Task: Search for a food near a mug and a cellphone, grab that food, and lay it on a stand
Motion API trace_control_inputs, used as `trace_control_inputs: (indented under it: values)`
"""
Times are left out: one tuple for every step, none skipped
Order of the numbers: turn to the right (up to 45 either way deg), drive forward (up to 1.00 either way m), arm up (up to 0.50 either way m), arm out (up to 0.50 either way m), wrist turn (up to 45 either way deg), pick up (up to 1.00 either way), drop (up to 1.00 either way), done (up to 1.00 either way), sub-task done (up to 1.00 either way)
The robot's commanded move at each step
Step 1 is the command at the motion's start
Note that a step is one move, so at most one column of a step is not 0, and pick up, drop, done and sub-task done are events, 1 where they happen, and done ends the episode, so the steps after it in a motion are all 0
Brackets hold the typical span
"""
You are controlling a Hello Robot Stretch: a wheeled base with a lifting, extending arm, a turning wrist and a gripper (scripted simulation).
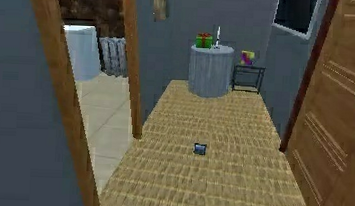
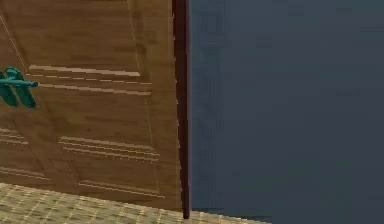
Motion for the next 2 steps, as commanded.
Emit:
trace_control_inputs:
  values:
    - [0.0,1.00,0.00,0.00,0.0,0.00,0.00,0.00,0.00]
    - [0.0,0.20,0.00,0.00,0.0,0.00,0.00,0.00,0.00]
